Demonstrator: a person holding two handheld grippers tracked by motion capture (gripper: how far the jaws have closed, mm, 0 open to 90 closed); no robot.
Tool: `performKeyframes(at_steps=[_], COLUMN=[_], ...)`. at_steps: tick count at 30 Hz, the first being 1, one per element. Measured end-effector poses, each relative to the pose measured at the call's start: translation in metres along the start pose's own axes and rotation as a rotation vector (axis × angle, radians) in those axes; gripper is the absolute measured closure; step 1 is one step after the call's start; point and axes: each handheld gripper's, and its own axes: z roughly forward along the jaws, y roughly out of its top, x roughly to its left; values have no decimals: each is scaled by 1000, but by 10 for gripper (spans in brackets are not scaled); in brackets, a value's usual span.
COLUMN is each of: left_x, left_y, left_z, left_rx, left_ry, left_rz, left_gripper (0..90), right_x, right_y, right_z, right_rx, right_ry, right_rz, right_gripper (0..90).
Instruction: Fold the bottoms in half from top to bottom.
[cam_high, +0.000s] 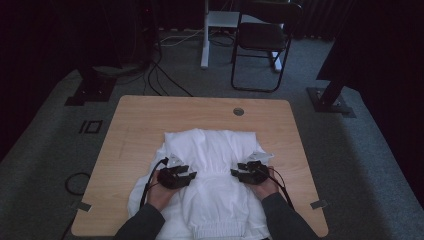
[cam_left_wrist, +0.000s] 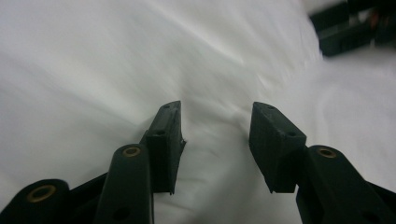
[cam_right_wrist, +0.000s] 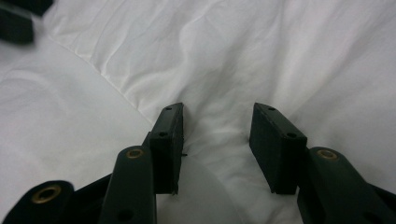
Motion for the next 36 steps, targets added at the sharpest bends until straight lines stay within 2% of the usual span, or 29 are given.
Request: performKeyframes(at_steps=[2, 5, 6, 8, 9, 10, 11, 12, 13, 14, 19, 26, 27, 31, 32, 33, 34, 35, 36], left_x=[12, 41, 54, 79, 88, 96, 96, 104, 118, 123, 131, 128, 127, 124, 124, 124, 124, 124, 124], left_y=[18, 46, 54, 64, 66, 65, 65, 63, 56, 53, 45, 43, 44, 45, 45, 45, 45, 45, 46], left_z=[-9, -12, -8, 6, 15, 24, 24, 33, 48, 54, 64, 66, 65, 64, 63, 63, 63, 63, 63], left_rx=[-34, -64, -51, 7, 27, 49, 49, 69, 114, 126, 148, 146, 144, 142, 142, 142, 142, 142, 143], left_ry=[45, 118, 116, 105, 138, 190, 190, 217, 230, 238, 200, 198, 187, 138, 129, 116, 110, 97, 90], left_rz=[17, -7, -38, -98, -105, -100, -100, -117, -157, -171, -194, -143, -133, -119, -120, -122, -127, -134, -136], left_gripper=[521, 471, 441, 347, 310, 289, 260, 231, 211, 194, 158, 156, 182, 408, 471, 524, 587, 629, 673], right_x=[0, 0, 0, 0, 0, 0, 0, -1, -1, -2, -3, -2, -3, -6, -10, -14, -22, -28, -42], right_y=[0, -1, -1, -2, -2, -2, -2, -2, -2, -2, -3, -3, -2, 8, 15, 20, 30, 36, 46], right_z=[0, 0, 0, 0, 0, 0, 0, 0, 0, 0, 0, 0, 0, -4, -8, -12, -18, -22, -26], right_rx=[-4, -6, -10, -13, -14, -14, -15, -17, -17, -18, -21, -19, -16, 35, 19, 1, -32, -52, -80], right_ry=[3, 3, 4, 4, 3, 3, 5, 8, 10, 13, 19, 18, 19, 50, 47, 23, -23, -48, -91], right_rz=[2, 0, 2, 3, 3, 2, 4, 6, 6, 9, 9, 7, 9, 3, -7, -8, 5, 19, 46], right_gripper=[542, 542, 542, 542, 542, 542, 542, 542, 543, 543, 544, 542, 541, 546, 566, 569, 570, 560, 526])
